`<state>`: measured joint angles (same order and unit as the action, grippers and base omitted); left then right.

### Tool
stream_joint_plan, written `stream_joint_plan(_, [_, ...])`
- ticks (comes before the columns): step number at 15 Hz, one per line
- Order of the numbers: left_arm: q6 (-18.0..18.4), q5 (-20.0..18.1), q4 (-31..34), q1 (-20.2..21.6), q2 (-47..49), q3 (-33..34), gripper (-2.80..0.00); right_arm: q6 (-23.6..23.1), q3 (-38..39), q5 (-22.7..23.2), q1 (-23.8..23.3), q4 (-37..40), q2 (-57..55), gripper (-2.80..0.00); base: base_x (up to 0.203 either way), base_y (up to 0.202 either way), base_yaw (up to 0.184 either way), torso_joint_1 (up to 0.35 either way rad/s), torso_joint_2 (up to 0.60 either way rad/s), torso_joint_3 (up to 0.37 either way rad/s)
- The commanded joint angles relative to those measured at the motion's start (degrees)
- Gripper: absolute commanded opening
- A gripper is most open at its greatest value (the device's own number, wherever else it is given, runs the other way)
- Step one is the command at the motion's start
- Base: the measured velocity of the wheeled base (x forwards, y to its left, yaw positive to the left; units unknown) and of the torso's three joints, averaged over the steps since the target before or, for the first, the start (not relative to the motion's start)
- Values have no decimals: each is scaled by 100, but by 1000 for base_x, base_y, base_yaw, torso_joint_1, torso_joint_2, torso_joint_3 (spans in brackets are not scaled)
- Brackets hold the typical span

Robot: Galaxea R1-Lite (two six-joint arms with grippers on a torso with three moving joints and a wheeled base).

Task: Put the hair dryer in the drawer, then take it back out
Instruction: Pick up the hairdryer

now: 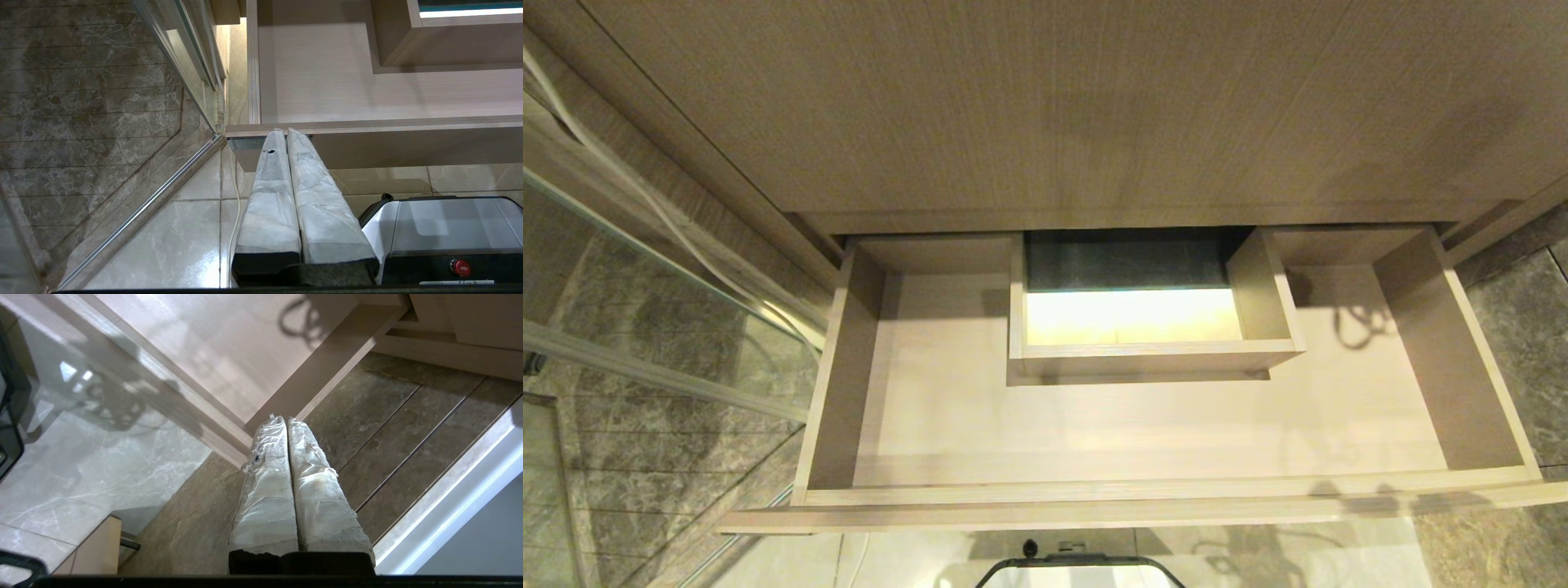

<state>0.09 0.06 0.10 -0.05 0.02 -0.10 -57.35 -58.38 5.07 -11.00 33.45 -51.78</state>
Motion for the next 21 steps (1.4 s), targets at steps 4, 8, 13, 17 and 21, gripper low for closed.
stream_joint_plan(4, [0,3,-1,5,-2,1,-280,-13,-77,-15,-8,215,573,-280,0,0,0,0,0,0])
stream_joint_plan(8, [0,3,-1,4,6,1,-280,-13,-111,-24,-22,206,903,-280,0,0,0,0,0,0])
stream_joint_plan(13, [0,3,-1,-1,6,1,-280,17,-299,-181,-124,148,1137,-280,0,0,0,0,0,0])
stream_joint_plan(17, [0,3,-1,3,0,10,-280,49,-1021,-190,-135,154,955,-280,0,0,0,0,0,0])
stream_joint_plan(21, [0,3,-1,5,-2,1,-280,158,-2099,-190,-140,62,339,-280,0,0,0,0,0,0])
